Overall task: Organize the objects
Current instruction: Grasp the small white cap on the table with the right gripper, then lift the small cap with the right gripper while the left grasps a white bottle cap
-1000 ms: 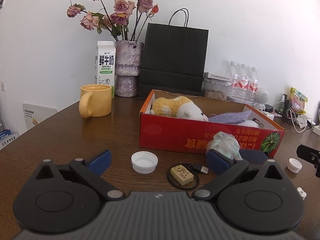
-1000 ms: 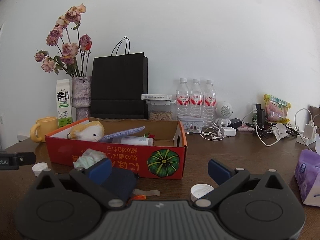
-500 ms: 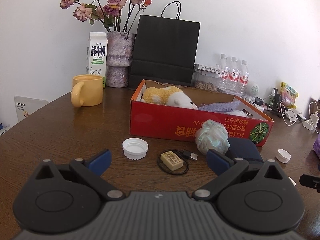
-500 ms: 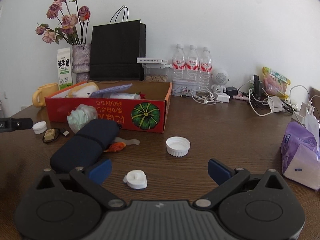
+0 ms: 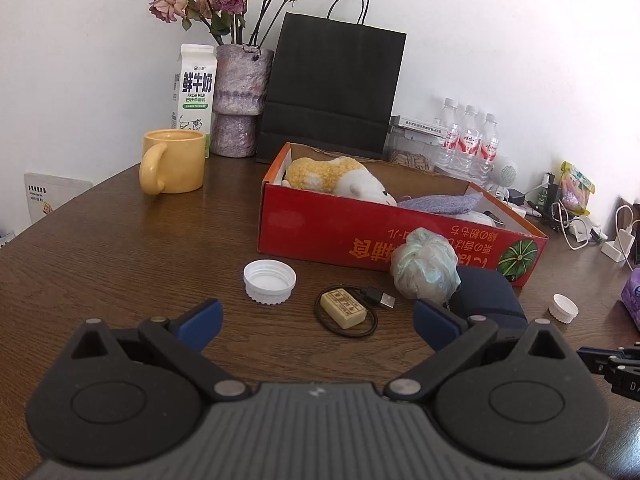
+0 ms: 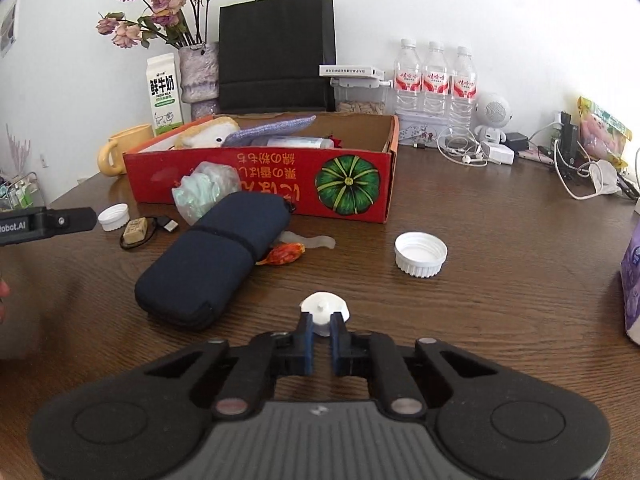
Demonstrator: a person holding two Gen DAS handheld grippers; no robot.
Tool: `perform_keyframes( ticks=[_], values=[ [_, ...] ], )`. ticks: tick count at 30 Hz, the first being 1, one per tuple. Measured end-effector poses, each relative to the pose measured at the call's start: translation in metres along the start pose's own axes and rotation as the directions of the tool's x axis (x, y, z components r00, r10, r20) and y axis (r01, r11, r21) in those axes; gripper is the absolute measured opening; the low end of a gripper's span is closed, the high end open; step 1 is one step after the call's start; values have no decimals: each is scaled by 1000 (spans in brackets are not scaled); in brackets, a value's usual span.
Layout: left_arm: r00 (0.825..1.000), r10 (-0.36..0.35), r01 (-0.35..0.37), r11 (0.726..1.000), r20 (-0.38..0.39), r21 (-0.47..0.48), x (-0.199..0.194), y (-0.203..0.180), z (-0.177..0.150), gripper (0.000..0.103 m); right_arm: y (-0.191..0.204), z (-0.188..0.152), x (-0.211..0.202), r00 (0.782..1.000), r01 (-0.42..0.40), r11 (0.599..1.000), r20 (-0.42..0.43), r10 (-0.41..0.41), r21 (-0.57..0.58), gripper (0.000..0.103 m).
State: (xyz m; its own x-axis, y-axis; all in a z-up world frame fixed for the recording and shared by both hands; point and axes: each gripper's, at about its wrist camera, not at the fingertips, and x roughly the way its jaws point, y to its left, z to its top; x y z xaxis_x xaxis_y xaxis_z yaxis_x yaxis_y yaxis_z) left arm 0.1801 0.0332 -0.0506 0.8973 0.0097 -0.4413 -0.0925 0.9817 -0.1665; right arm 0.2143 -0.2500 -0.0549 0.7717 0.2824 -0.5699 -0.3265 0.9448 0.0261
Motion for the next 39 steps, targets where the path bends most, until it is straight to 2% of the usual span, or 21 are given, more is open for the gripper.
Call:
perform_keyframes(
  ticks=[3, 6, 8, 10, 14, 15, 16, 18, 26, 32, 39],
  values=[
    [1000, 1, -1, 1000, -4, -3, 1, 1, 0, 103, 1, 8, 5, 1000, 4, 1000, 9, -4, 8, 7],
    [1000, 1, -1, 1000, -9, -12, 1, 2, 0, 103, 1, 9, 4, 999, 28, 1000, 15, -28, 10, 19],
    [1000, -1, 1, 1000, -12, -15, 2, 3, 0, 103, 0, 8, 3, 999, 37, 999, 22, -37, 9, 36],
    [1000, -6, 5, 1000, -15, -16, 2, 3, 0, 103, -1, 6, 4, 999, 39, 999, 14, -39, 5, 42],
    [1000, -5, 5, 1000, -16, -18, 2, 3, 0, 103, 0, 8, 15, 999, 26, 1000, -29, -26, -6, 41],
    [1000, -4, 4, 1000, -17, -19, 3, 4, 0, 103, 1, 9, 17, 999, 17, 1000, -32, -17, -11, 37],
    [1000, -4, 3, 1000, -19, -20, 3, 4, 0, 103, 3, 9, 20, 999, 5, 1000, -33, -5, -20, 27],
    [1000, -4, 4, 1000, -24, -21, 3, 4, 0, 103, 6, 12, 21, 1000, 0, 1000, -22, -1, -25, 26],
    [999, 0, -1, 1000, -42, -29, 7, 5, -1, 103, 13, 40, 23, 992, -12, 1000, 129, 8, 27, 26],
    [998, 5, -8, 999, -59, -36, 10, 5, -1, 103, 17, 53, 34, 964, -32, 997, 264, 11, 75, 26],
    [995, 34, -40, 997, -93, -66, 17, 10, 0, 103, 13, 47, 25, 941, 11, 996, 337, -41, 89, 26]
  ],
)
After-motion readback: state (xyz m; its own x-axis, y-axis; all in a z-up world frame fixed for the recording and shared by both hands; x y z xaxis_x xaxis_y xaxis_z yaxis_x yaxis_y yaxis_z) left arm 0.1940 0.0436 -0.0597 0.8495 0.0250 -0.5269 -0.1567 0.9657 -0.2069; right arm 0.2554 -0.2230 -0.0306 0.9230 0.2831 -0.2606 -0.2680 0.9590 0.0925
